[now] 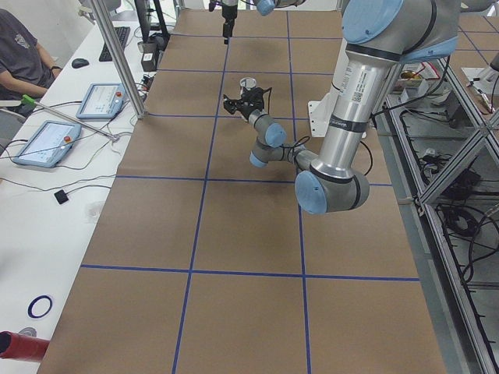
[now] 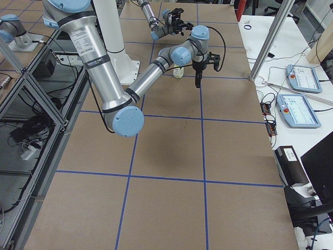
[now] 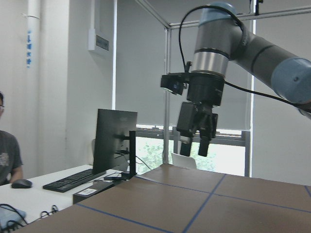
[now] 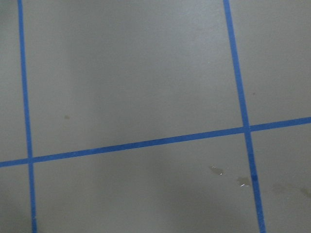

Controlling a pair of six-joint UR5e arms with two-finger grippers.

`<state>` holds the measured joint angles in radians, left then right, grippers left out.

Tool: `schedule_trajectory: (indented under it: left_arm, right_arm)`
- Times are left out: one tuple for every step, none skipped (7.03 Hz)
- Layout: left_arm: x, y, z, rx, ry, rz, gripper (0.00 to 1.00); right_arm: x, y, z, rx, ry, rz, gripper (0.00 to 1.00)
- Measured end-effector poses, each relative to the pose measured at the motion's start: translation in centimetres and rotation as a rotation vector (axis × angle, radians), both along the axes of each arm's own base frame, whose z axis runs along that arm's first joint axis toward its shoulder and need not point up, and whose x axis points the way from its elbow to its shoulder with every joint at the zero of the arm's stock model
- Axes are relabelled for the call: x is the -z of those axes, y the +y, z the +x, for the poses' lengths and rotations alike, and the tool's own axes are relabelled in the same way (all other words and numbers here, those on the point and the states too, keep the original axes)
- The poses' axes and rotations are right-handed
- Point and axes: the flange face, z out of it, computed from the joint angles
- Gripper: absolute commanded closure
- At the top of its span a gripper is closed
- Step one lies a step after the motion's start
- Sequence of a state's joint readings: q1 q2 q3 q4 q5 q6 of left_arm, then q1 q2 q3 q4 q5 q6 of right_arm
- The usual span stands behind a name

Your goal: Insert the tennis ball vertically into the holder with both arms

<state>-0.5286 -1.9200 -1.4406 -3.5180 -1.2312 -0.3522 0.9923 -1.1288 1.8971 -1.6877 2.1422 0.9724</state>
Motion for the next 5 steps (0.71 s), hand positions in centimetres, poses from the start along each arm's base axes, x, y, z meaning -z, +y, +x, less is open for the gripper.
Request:
schedule_trajectory:
  left_arm:
    - [-1.2, -2.5, -1.8, 0.128, -0.027, -0.120, 0.01]
    - [-2.0, -4.7, -3.4, 0.236, -0.061, -0.209, 0.01]
    - [-2.6, -6.6, -4.5, 0.299, -0.109, -0.274, 0.01]
    - [-3.2, -8.7, -5.5, 0.345, -0.171, -0.338, 0.01]
    - [-4.1, -10.8, -6.5, 0.390, -0.258, -0.409, 0.01]
  right_arm:
    - [-1.2, -1.2, 0.9, 0.005, 0.021, 0.008, 0.01]
    - [-2.8, -2.7, 2.2, 0.017, 0.049, 0.022, 0.01]
    - [-4.6, -4.4, 3.8, 0.033, 0.079, 0.033, 0.01]
    - [-6.6, -5.9, 5.1, 0.052, 0.106, 0.041, 0.01]
    - [-8.4, -7.0, 5.9, 0.064, 0.120, 0.051, 0.01]
